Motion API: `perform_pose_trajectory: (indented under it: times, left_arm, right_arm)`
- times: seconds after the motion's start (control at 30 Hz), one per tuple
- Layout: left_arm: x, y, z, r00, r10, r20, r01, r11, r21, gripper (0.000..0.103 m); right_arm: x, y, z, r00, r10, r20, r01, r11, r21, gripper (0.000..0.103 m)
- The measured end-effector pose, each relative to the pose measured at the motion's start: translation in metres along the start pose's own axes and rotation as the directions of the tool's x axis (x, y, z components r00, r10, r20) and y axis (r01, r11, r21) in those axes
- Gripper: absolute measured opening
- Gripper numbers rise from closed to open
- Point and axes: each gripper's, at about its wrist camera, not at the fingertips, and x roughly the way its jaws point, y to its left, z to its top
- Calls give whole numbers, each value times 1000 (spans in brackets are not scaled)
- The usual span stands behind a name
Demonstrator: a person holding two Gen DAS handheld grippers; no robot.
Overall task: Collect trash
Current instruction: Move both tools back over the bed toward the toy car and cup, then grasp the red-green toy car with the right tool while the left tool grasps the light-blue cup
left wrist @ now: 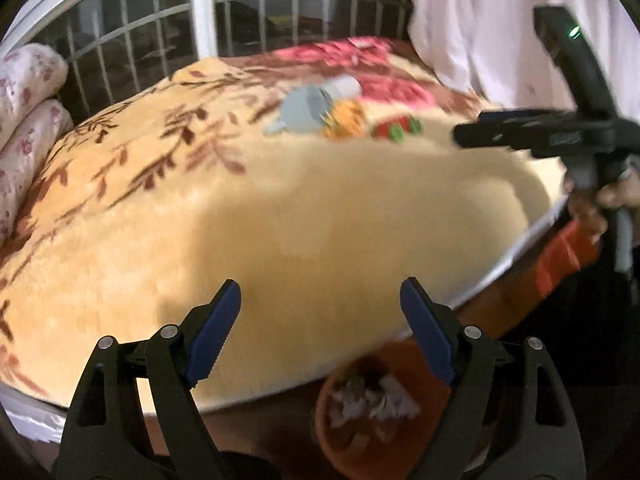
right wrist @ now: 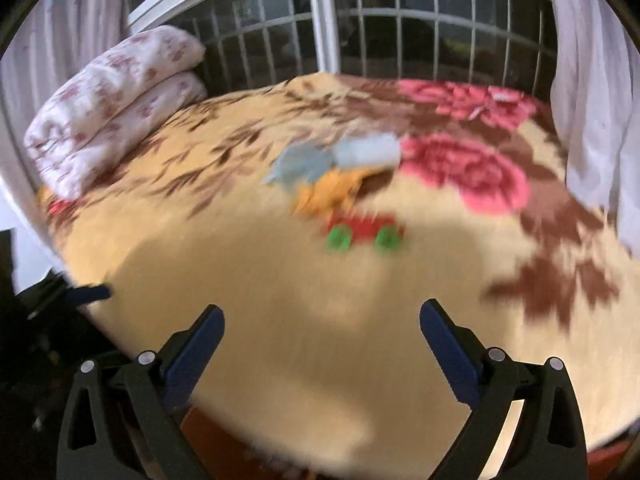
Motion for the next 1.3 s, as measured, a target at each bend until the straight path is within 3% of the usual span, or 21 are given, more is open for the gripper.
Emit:
perform_pose_trajectory:
  times: [0.2,0.47,0.5,0.53,0.57,0.9,1.0,1.17,1.3]
  left_arm:
    - [19,14,23,1000,-8,10,9,997,-78,80]
    - [26,14,24,1000,-10,13,11,997,-72,84]
    - [26,13,24,1000,-12,16,13,997,-72,84]
    - [27,13,24,1000,-11,18,12,997,-72,85]
    - [28,13,25,1000,-8,19,10,997,-73,85]
    - [33,16,44,999,-33,8,34,994,-107,85]
    - [43,17,68,1000,-29,9,30,992,-119,85]
    - [67,18,115,999,-31,7,32,985,-170,85]
    - [94,14,144,1000,26,-6,-26,985,-168,85]
  right_arm:
    - [64,-16,36,997,-27,-69,29,999,30,96]
    - [114,-25,38,973,-58,-224,69,997,39,93]
    - [115,-26,35,974,-59,-218,71,996,47,91]
    - [112,-25,35,975,-64,-212,75,996,43,78]
    - [109,-23,34,977,-77,-201,86,996,33,74]
    - [55,-30,8,997,-65,-33,69,985,157,74]
    - [37,-37,-5,994,-106,12,102,979,175,74]
    - [26,-56,-17,996,-83,31,75,974,215,74]
    - [19,-67,-21,997,-69,46,56,968,244,74]
